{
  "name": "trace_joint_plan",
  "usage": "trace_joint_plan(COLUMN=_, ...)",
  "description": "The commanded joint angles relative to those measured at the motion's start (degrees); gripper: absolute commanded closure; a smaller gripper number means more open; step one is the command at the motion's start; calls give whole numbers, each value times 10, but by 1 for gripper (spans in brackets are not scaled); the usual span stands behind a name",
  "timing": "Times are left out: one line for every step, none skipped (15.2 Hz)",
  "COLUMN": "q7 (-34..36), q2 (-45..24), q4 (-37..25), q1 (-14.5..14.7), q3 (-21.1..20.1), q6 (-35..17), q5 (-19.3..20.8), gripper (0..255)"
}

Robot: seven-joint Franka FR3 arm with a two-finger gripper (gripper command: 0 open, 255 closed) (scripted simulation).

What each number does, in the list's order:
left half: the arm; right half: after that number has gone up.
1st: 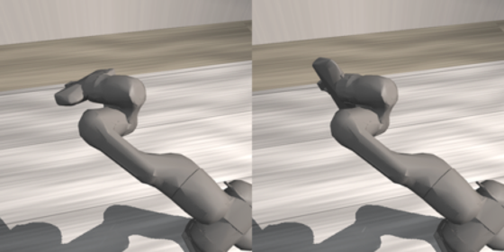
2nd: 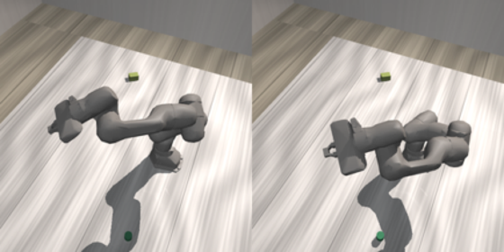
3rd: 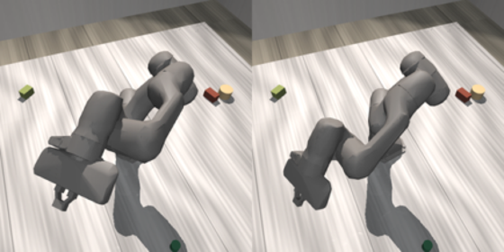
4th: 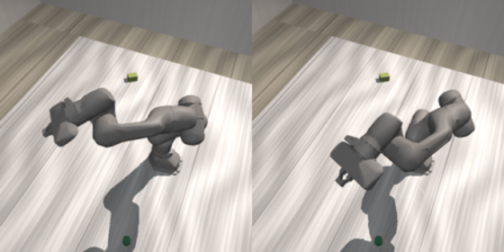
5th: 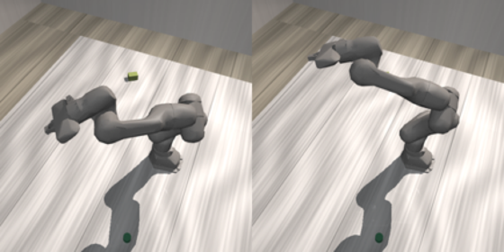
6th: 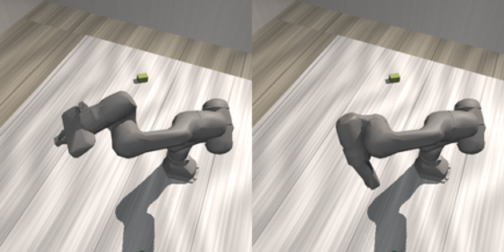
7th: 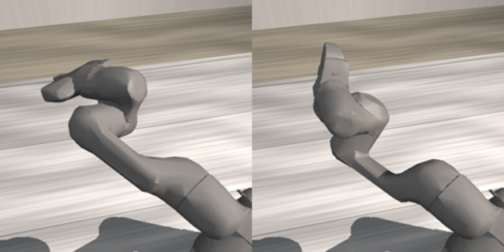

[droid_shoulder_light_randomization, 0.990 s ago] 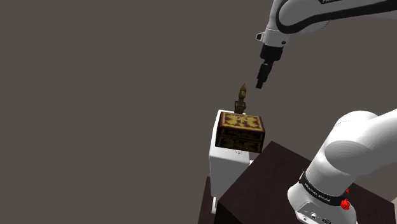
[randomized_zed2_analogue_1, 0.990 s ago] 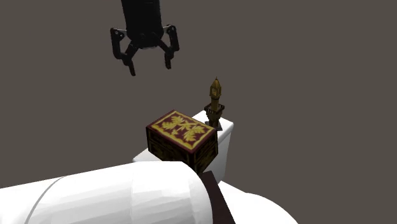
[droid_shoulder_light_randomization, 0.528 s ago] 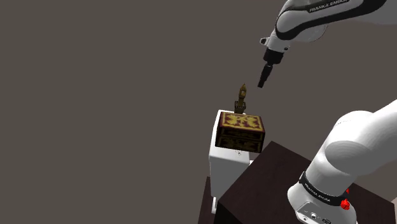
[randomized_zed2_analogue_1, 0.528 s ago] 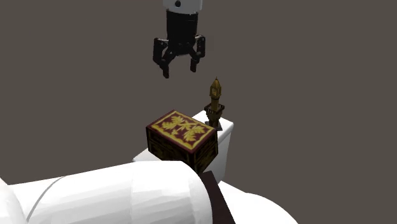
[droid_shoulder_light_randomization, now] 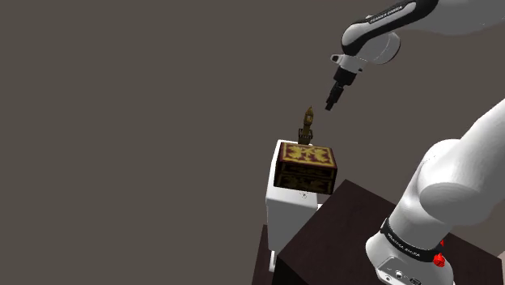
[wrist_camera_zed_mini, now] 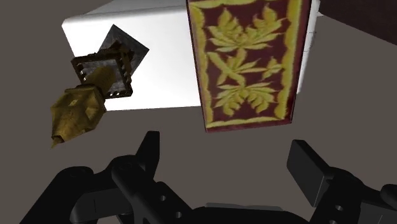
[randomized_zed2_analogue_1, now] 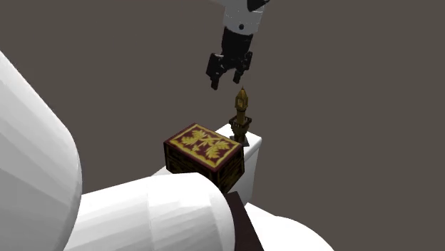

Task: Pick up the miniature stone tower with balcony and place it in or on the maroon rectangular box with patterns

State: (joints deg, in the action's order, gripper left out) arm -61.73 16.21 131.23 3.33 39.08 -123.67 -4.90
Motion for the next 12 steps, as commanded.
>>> trace_joint_plan(q7=-74, q2=-54, q4=-32, q1=20, q3=42, q6=-10, q5=-57, gripper=0)
trace_joint_plan(q7=-112, q2=-84, q4=-52, q1=28, q3=61, q6=-8, q5=-92, gripper=0)
trace_joint_plan(q7=-151, q2=-117, q4=-73, q1=34, q3=78, q6=-4, q5=-130, gripper=0)
trace_joint_plan(q7=-192, q2=-153, q4=-96, q1=35, q3=90, q6=5, q5=-171, gripper=0)
trace_joint_plan(q7=-231, q2=-189, q4=-120, q1=31, q3=99, q6=16, q5=-212, gripper=0)
trace_joint_plan(q7=-267, q2=-226, q4=-145, q1=20, q3=101, q6=31, q5=-253, gripper=0)
trace_joint_plan(q7=-300, q2=-262, q4=-172, q1=5, q3=100, q6=47, q5=-290, gripper=0)
trace_joint_plan(q7=-329, q2=-296, q4=-199, q1=-14, q3=94, q6=64, q5=-324, gripper=0)
trace_joint_plan(q7=-353, q2=-328, q4=-227, q1=-36, q3=84, q6=81, q5=-353, gripper=0)
trace_joint_plan(q7=-374, q2=-358, q4=-257, q1=-59, q3=74, q6=98, q5=-379, gripper=0)
trace_joint_plan(q7=-391, q2=-387, q4=-287, q1=-82, q3=62, q6=114, q5=-402, gripper=0)
trace_joint_plan(q7=-406, q2=-415, q4=-318, q1=-105, q3=50, q6=130, q5=-423, gripper=0)
